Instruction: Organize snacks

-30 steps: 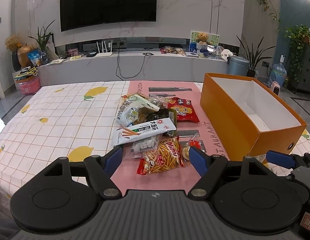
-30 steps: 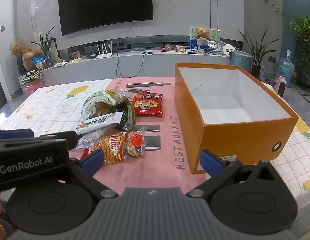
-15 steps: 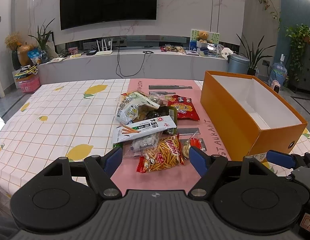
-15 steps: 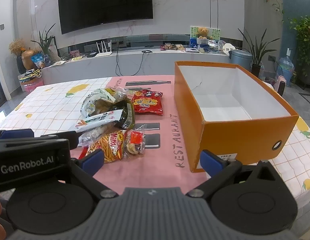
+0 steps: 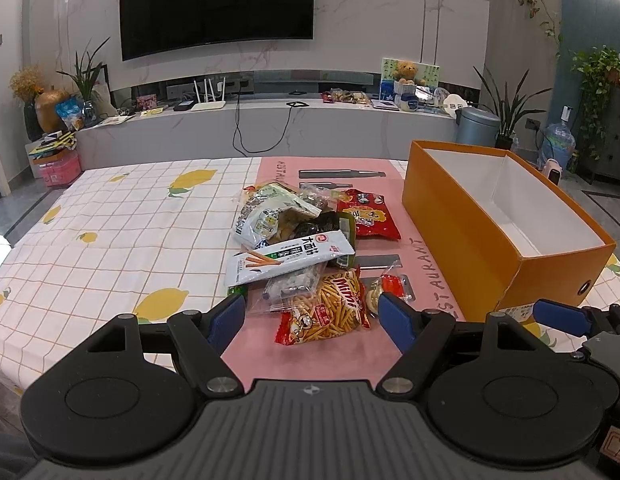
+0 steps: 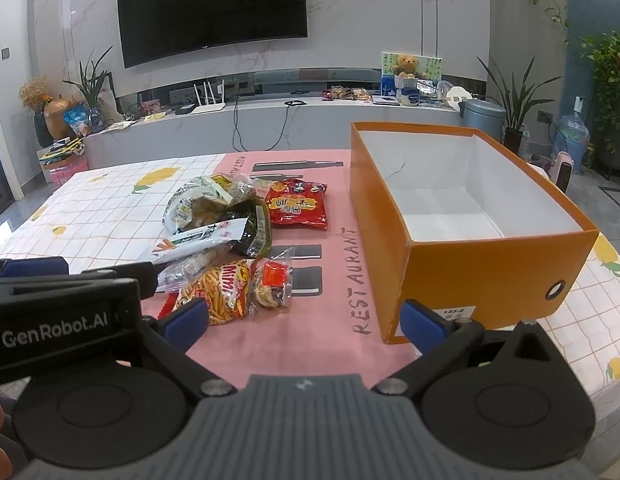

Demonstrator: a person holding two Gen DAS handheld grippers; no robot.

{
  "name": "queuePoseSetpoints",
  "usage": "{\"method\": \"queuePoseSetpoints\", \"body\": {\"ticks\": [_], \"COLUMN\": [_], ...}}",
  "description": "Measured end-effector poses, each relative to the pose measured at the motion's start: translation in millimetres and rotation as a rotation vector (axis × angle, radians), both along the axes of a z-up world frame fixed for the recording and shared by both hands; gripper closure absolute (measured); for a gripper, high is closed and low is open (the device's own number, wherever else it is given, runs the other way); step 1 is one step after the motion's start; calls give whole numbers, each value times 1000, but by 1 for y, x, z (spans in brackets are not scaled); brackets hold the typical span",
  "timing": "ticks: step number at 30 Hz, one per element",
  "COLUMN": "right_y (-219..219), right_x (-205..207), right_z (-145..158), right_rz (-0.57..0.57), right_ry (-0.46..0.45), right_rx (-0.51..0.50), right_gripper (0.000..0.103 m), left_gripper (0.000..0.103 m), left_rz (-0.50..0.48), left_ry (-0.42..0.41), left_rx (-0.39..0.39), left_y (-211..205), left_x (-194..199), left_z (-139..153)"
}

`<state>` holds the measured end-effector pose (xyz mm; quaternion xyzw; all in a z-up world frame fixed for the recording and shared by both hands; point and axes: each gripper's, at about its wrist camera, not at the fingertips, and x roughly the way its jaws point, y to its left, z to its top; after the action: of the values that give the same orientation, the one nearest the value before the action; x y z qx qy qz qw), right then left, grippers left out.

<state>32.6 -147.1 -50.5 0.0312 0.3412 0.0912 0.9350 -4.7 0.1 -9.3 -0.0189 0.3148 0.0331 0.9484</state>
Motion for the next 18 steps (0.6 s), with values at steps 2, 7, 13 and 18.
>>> {"method": "queuePoseSetpoints", "body": {"ticks": [2, 7, 13, 18], "right_y": [0, 0, 2, 5], "right_x": [0, 1, -1, -1], "right_z": [0, 0, -2, -6], "right_rz": [2, 4, 13, 26], "right_ry": [1, 3, -2, -18], "right_rx": [1, 0, -5, 4], "right_gripper": [4, 4, 4, 3], "left_gripper": [14, 14, 14, 14], "left_rz": [-2, 0, 5, 12], "left_ry": [1, 3, 5, 11], "left_rx": [1, 3, 11, 16], "left_y": [0, 0, 0, 4], "left_x": [1, 1, 0, -1], "left_z": [0, -1, -2, -3]}}
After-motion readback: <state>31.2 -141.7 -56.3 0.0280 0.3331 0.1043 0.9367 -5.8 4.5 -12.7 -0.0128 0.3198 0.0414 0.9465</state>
